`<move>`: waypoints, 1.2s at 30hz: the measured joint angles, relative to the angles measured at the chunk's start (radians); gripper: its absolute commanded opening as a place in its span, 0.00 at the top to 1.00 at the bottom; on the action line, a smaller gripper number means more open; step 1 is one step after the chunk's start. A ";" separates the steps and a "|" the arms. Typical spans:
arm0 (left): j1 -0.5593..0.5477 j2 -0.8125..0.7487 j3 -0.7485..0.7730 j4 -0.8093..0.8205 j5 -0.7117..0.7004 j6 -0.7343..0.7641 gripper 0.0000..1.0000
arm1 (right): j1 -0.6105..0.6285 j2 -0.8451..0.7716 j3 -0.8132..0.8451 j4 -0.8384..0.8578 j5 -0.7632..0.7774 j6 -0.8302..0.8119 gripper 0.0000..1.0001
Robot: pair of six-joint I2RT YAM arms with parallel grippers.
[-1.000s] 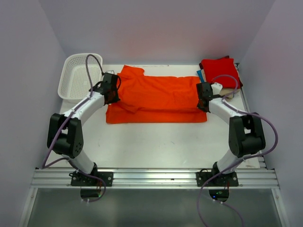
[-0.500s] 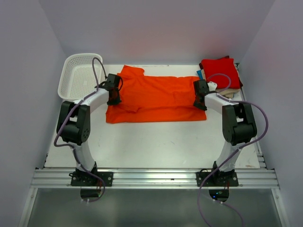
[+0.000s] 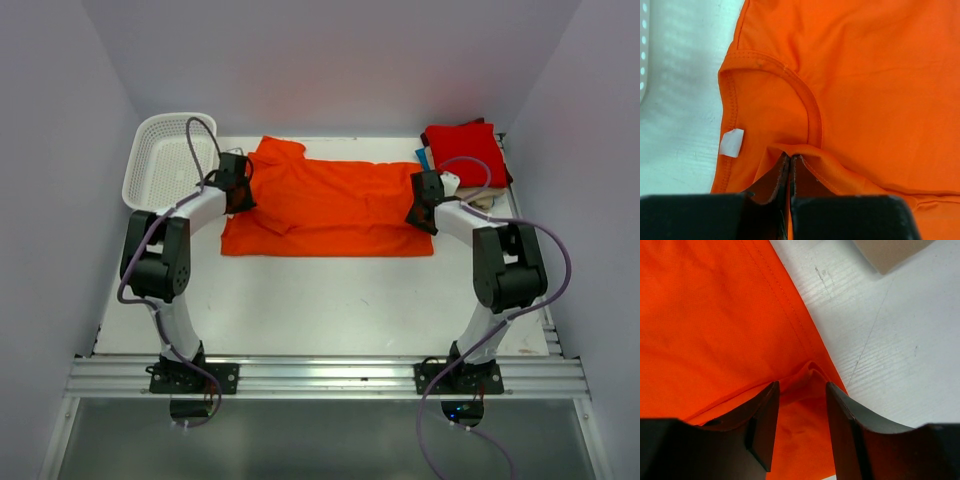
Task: Fold and stack the t-shirts
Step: Fold the tshirt
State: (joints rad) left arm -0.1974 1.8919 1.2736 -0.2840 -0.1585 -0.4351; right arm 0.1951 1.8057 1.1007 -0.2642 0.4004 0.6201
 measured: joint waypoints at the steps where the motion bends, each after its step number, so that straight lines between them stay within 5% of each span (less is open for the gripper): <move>1: 0.000 -0.002 -0.001 0.012 0.003 0.002 1.00 | 0.000 -0.005 -0.001 0.003 0.000 0.000 0.55; 3: 0.000 -0.002 0.001 0.021 0.003 0.008 1.00 | 0.000 -0.013 -0.002 0.006 0.000 -0.002 0.53; 4: 0.000 0.000 0.006 0.015 0.003 0.009 0.87 | 0.000 -0.014 -0.002 0.010 -0.001 -0.003 0.52; 6: 0.000 0.007 0.023 0.007 0.003 0.016 0.58 | 0.000 -0.014 -0.003 0.012 -0.004 -0.004 0.49; 7: 0.000 0.014 0.034 0.006 0.002 0.018 0.25 | 0.000 -0.014 -0.006 0.015 -0.007 -0.005 0.47; 8: 0.000 0.018 0.044 0.006 0.002 0.021 0.04 | 0.000 -0.014 -0.011 0.018 -0.010 -0.006 0.44; 12: 0.000 0.019 0.045 0.020 -0.002 -0.001 0.00 | 0.000 -0.021 -0.042 0.039 -0.030 -0.012 0.41; 21: 0.000 -0.333 -0.234 0.163 0.133 -0.050 0.00 | 0.000 -0.217 -0.207 0.141 -0.105 -0.027 0.39; 22: 0.000 -0.372 -0.258 0.189 0.160 -0.063 0.02 | 0.000 -0.240 -0.216 0.152 -0.115 -0.030 0.51; 23: 0.000 -0.406 -0.292 0.227 0.189 -0.078 0.05 | 0.000 -0.256 -0.222 0.160 -0.128 -0.032 0.74; 24: 0.000 -0.431 -0.323 0.254 0.216 -0.091 0.12 | 0.000 -0.272 -0.227 0.167 -0.142 -0.043 1.00; 26: 0.001 -0.466 -0.404 0.318 0.286 -0.135 0.47 | 0.000 -0.288 -0.230 0.176 -0.181 -0.048 1.00; 27: 0.001 -0.469 -0.443 0.348 0.324 -0.157 0.77 | 0.000 -0.289 -0.230 0.179 -0.200 -0.051 1.00; 29: 0.001 -0.452 -0.514 0.401 0.401 -0.200 0.96 | 0.000 -0.284 -0.230 0.180 -0.269 -0.057 1.00; 36: 0.001 -0.319 -0.636 0.605 0.609 -0.339 1.00 | 0.010 -0.130 -0.237 0.328 -0.661 -0.020 1.00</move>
State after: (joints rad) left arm -0.1967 1.5726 0.6380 0.3210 0.4503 -0.7738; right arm 0.2054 1.6756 0.8639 0.0635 -0.2604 0.6003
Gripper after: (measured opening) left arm 0.005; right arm 0.010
